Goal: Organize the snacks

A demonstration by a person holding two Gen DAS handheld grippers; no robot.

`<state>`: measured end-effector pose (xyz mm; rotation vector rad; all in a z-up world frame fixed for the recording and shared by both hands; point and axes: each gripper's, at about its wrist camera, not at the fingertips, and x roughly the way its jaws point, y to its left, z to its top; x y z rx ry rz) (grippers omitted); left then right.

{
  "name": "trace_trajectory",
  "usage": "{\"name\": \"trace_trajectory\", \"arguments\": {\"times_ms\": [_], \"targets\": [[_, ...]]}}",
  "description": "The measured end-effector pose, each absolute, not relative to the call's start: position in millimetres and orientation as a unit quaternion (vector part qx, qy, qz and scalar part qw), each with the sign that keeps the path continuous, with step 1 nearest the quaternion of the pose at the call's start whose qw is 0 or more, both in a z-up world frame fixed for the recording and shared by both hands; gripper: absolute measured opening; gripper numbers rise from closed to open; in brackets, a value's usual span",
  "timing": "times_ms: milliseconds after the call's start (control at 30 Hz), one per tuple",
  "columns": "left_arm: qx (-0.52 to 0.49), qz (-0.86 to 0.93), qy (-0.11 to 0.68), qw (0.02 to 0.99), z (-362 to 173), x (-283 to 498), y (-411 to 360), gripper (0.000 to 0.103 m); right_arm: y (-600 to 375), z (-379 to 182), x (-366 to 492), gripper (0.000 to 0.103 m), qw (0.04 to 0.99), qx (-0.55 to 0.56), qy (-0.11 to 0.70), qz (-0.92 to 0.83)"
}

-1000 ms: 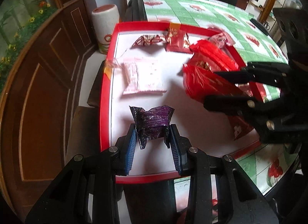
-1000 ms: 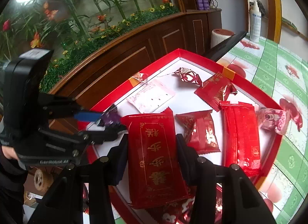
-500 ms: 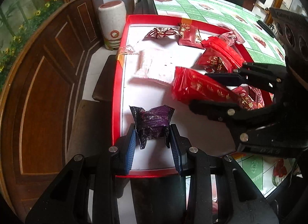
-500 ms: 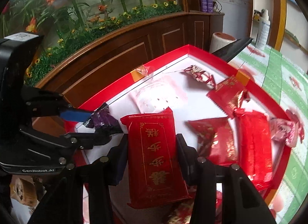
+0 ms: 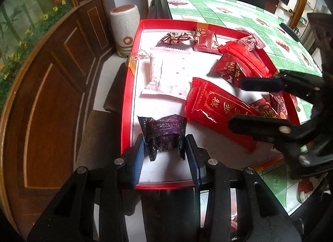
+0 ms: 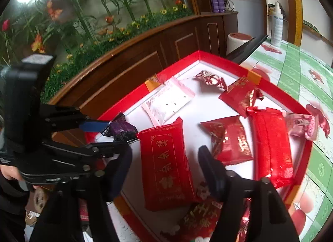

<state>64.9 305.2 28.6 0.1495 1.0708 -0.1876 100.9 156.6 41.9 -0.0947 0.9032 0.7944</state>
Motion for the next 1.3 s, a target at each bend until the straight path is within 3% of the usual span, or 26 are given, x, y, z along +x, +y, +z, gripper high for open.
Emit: {"name": "trace_trajectory", "arguments": {"times_ms": [333, 367, 433, 500, 667, 967, 1300], "targets": [[0.071, -0.051, 0.473, 0.877, 56.3, 51.8, 307.0, 0.042, 124.4, 71.0, 80.9, 0.094, 0.839, -0.016, 0.393, 0.376], [0.071, -0.046, 0.468, 0.879, 59.6, 49.7, 307.0, 0.044, 121.0, 73.3, 78.8, 0.095, 0.841, -0.015, 0.392, 0.374], [0.073, -0.034, 0.456, 0.887, 67.1, 43.0, 305.5, 0.065, 114.1, 76.4, 74.1, 0.097, 0.843, -0.014, 0.389, 0.371], [0.076, -0.016, 0.437, 0.896, 75.3, 33.9, 303.0, 0.069, 107.4, 79.1, 69.1, 0.098, 0.844, -0.015, 0.39, 0.368], [0.062, 0.008, 0.411, 0.91, 90.4, 9.7, 293.3, 0.069, 89.9, 85.8, 49.7, 0.103, 0.85, -0.03, 0.378, 0.366], [0.044, 0.043, 0.342, 0.938, 114.8, -44.1, 255.2, 0.069, 51.6, 88.4, 18.2, 0.103, 0.861, -0.032, 0.372, 0.346], [-0.009, 0.025, 0.333, 0.943, 79.3, -79.4, 204.6, 0.069, 10.2, 83.8, -5.1, 0.103, 0.888, -0.034, 0.362, 0.281]]}}
